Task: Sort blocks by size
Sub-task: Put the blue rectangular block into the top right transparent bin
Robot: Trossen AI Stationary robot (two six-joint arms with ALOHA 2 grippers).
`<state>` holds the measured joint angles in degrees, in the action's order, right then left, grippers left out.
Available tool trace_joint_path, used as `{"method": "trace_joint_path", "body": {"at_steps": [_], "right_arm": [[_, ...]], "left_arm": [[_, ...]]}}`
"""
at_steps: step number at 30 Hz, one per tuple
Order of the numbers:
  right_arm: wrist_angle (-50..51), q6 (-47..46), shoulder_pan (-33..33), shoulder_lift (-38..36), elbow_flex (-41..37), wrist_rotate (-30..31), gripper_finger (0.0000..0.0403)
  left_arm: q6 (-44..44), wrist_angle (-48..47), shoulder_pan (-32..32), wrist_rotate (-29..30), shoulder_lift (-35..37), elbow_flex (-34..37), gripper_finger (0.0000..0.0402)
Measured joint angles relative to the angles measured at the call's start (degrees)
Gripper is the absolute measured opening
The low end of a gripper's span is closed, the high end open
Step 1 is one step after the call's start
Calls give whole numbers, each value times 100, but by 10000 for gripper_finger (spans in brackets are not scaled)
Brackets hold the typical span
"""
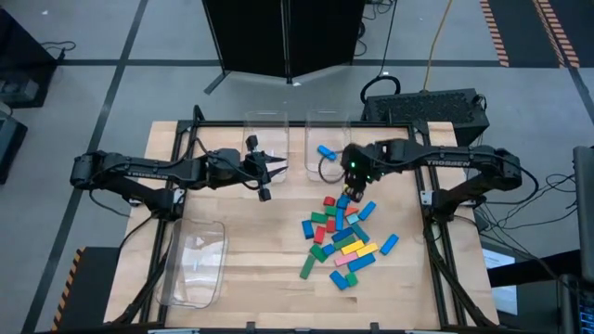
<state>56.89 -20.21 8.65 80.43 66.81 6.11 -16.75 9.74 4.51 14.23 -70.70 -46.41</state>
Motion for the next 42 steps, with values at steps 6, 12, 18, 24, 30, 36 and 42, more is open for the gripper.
{"method": "trace_joint_path", "body": {"at_steps": [6, 12, 18, 24, 30, 36, 42], "right_arm": [[592, -328, -616, 2, 0, 0, 171], [921, -487, -1215, 2, 0, 0, 171], [1168, -461, -1975, 2, -2, -36, 171], [1204, -331, -2798, 24, -7, -46, 171], [1294, 50, -3606, 393, -7, -216, 171], [1286, 333, -4093, 1058, -8, -385, 171], [1285, 399, -4354, 1696, -9, -496, 171]], "left_arm": [[0, 0, 0, 5, 0, 0, 100], [0, 0, 0, 17, -1, 0, 100], [0, -46, -4, 23, -2, 0, 100], [-1, -157, -4, 23, -2, 0, 100], [0, -157, -4, 20, -2, 0, 100], [177, -175, -4, 18, -2, 0, 100], [414, -175, -22, -67, -2, 0, 100]]}}
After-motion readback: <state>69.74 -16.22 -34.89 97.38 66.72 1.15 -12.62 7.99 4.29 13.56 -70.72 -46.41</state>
